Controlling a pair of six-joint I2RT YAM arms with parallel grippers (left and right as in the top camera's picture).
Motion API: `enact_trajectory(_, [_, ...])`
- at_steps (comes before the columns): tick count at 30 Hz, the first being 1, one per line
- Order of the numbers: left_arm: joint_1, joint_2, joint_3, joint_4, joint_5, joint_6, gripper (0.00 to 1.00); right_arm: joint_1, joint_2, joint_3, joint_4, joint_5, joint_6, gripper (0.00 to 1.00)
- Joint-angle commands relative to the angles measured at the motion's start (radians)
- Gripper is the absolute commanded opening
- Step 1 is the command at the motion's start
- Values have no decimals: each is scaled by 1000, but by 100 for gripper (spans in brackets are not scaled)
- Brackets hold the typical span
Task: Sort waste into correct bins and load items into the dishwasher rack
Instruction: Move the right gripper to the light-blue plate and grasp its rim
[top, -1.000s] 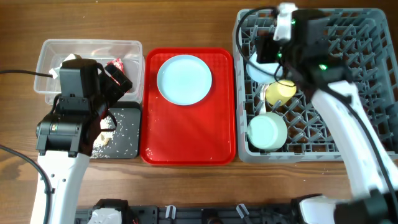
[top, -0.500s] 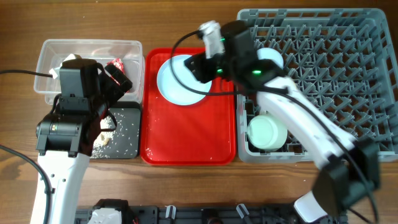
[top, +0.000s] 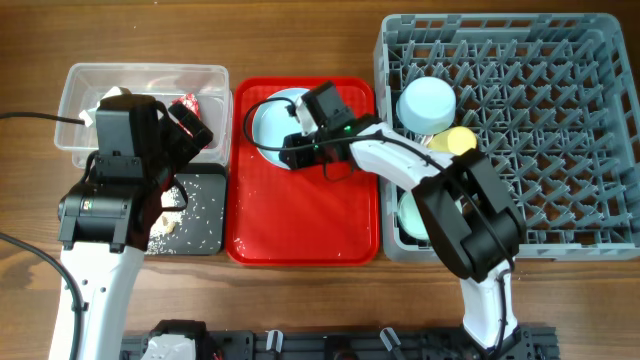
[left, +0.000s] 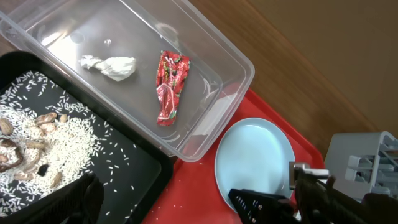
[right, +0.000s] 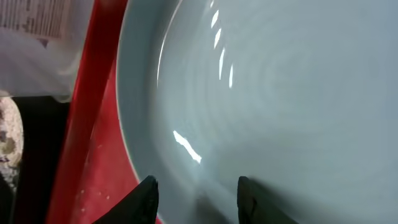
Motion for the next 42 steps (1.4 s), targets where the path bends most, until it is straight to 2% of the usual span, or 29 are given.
enact_trajectory(1, [3, 0, 15, 3, 5, 12, 100, 29, 39, -6, -73, -124, 76, 42])
enact_trajectory(5, [3, 0, 15, 3, 5, 12, 100, 65, 39, -6, -142, -184, 75, 42])
enact_trajectory(11, [3, 0, 15, 3, 5, 12, 100, 84, 27, -2, -129, -272, 59, 38])
enact_trajectory(16, [3, 0, 15, 3, 4, 12, 100, 43, -70, 45, -112, -247, -57, 39])
enact_trajectory(19, [3, 0, 15, 3, 5, 12, 100, 16, -147, 73, -136, -116, -64, 39])
enact_trajectory(22, [3, 0, 15, 3, 5, 12, 100, -10, -227, 74, -209, 128, -63, 40])
enact_trajectory(24, [3, 0, 15, 3, 5, 12, 100, -18, -244, 74, -265, 236, -63, 43])
enact_trajectory(29, [3, 0, 15, 3, 5, 12, 100, -30, -231, 72, -379, 442, -98, 43])
enact_trajectory(34, [3, 0, 15, 3, 5, 12, 100, -30, -198, 72, -402, 524, -192, 43])
enact_trajectory(42, [3, 0, 15, 3, 5, 12, 100, -30, -101, 71, -379, 597, -221, 45])
